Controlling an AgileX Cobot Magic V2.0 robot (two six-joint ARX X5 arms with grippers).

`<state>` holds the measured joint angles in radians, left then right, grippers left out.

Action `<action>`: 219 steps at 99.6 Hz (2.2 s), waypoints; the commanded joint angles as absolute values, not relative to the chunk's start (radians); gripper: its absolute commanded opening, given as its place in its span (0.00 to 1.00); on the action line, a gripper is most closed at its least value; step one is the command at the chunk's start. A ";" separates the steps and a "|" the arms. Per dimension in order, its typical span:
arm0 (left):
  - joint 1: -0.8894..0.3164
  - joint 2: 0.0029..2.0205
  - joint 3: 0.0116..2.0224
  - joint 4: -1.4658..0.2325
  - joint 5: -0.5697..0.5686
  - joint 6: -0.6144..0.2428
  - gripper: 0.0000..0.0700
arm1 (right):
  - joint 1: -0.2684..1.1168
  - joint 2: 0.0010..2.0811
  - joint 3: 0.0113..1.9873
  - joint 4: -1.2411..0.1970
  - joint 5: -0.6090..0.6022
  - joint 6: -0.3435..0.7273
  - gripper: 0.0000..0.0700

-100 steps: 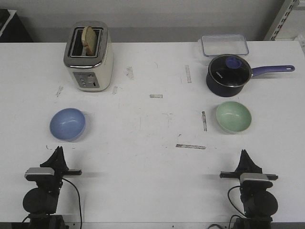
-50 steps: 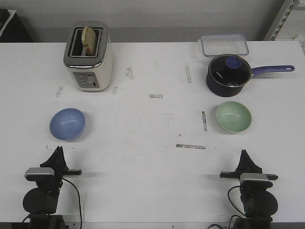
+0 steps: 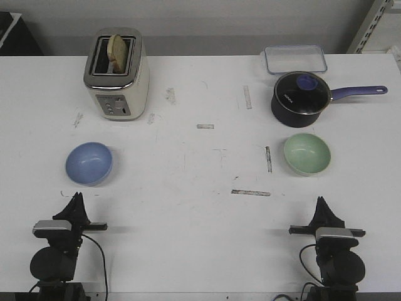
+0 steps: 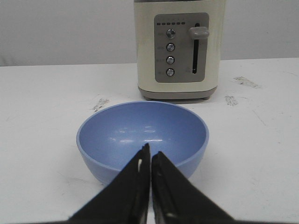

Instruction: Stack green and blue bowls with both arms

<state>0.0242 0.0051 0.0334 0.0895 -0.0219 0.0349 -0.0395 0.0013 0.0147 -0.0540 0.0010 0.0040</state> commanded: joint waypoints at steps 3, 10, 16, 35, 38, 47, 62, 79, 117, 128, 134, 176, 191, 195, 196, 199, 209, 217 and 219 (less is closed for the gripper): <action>0.025 0.004 0.013 0.099 -0.022 0.033 0.00 | -0.041 0.001 0.013 -0.043 0.012 0.007 0.00; 0.025 0.004 0.013 0.099 -0.022 0.033 0.00 | -0.041 0.001 0.013 -0.009 0.030 0.009 0.00; 0.025 0.004 0.013 0.099 -0.022 0.033 0.00 | -0.041 0.001 0.013 0.043 0.042 0.011 0.00; 0.025 0.004 0.013 0.099 -0.022 0.033 0.00 | -0.041 0.001 0.016 0.285 0.115 0.010 0.00; 0.025 0.004 0.013 0.099 -0.022 0.033 0.00 | -0.041 0.002 0.024 0.321 0.116 0.010 0.00; 0.025 0.004 0.013 0.099 -0.022 0.033 0.00 | -0.041 0.016 0.102 0.319 0.113 0.010 0.00; 0.025 0.004 0.013 0.099 -0.022 0.033 0.00 | -0.039 0.153 0.345 0.167 0.071 0.010 0.00; 0.025 0.004 0.013 0.099 -0.022 0.033 0.00 | -0.040 0.449 0.668 -0.073 0.050 -0.004 0.00; 0.025 0.004 0.013 0.099 -0.019 0.033 0.00 | -0.076 1.080 1.151 -0.568 -0.039 -0.094 0.41; 0.025 0.004 0.013 0.099 -0.019 0.033 0.00 | -0.126 1.200 1.174 -0.585 -0.126 -0.106 0.65; 0.025 0.004 0.013 0.099 -0.019 0.033 0.00 | -0.156 1.255 1.174 -0.585 -0.163 -0.108 0.77; 0.025 0.004 0.013 0.099 -0.019 0.033 0.00 | -0.263 1.591 1.174 -0.526 -0.212 -0.166 0.84; 0.025 0.004 0.013 0.099 -0.019 0.033 0.00 | -0.260 1.660 1.174 -0.504 -0.212 -0.165 0.65; 0.025 0.004 0.013 0.099 -0.019 0.033 0.00 | -0.258 1.673 1.174 -0.498 -0.212 -0.165 0.59; 0.025 0.004 0.013 0.099 -0.019 0.033 0.00 | -0.257 1.675 1.174 -0.498 -0.212 -0.165 0.57; 0.025 0.004 0.013 0.099 -0.019 0.033 0.00 | -0.254 1.682 1.174 -0.496 -0.209 -0.165 0.51; 0.025 0.004 0.013 0.099 -0.019 0.033 0.00 | -0.254 1.690 1.174 -0.495 -0.208 -0.165 0.17; 0.025 0.004 0.013 0.099 -0.019 0.033 0.00 | -0.254 1.689 1.174 -0.490 -0.208 -0.165 0.00; 0.025 0.004 0.013 0.099 -0.019 0.033 0.00 | -0.254 1.689 1.174 -0.488 -0.208 -0.165 0.00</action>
<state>0.0242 0.0051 0.0334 0.0895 -0.0208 0.0349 -0.2543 1.6661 1.1515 -0.4992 -0.2085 -0.1543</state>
